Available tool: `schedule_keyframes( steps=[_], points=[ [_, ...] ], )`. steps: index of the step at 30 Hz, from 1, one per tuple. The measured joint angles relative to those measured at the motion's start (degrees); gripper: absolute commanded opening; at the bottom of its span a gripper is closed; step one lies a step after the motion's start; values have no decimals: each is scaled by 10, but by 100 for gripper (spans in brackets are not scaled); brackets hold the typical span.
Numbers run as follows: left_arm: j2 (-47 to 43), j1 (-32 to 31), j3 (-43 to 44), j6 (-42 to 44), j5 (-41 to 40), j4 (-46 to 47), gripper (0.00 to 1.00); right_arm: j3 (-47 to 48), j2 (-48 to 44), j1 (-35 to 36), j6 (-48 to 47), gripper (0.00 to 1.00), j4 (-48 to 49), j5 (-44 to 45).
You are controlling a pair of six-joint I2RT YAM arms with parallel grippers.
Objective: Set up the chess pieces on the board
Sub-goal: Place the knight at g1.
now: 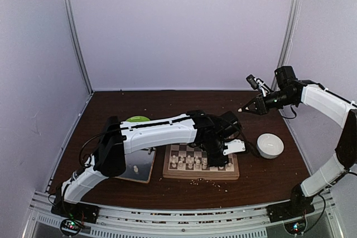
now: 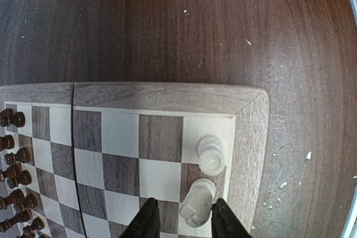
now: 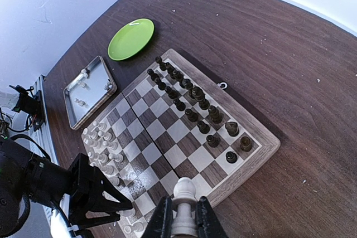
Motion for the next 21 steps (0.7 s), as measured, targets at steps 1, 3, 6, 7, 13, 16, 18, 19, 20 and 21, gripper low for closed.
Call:
schedule_keyframes(
  steps=[1, 3, 6, 7, 13, 16, 18, 19, 20, 21],
  points=[
    [0, 0, 0, 0, -2, 2, 33, 0, 0, 0, 0, 11, 0, 0],
    [0, 0, 0, 0, -3, 2, 33, 0, 0, 0, 0, 11, 0, 0],
    [0, 0, 0, 0, -4, 3, 34, 0, 0, 0, 0, 11, 0, 0],
    [0, 0, -2, 0, -4, 4, 34, 0, 0, 0, 0, 11, 0, 0],
    [-23, 0, -53, 9, -2, 22, 38, 0, 0, 0, 1, 11, 0, -5],
    [-71, 0, -104, 12, -3, 33, 39, 0, 0, -2, 5, 11, 0, -8],
    [-120, 0, -132, 11, -10, 51, 40, 0, -1, -4, 8, 11, 0, -15],
    [-141, 1, -142, 8, -14, 62, 40, 0, -1, -5, 12, 11, 1, -25],
    [-174, 3, -156, 4, -18, 84, 40, 1, -1, -6, 17, 11, 0, -35],
    [-202, 5, -169, -3, -22, 105, 41, 3, -1, -7, 22, 11, 0, -49]
  ],
)
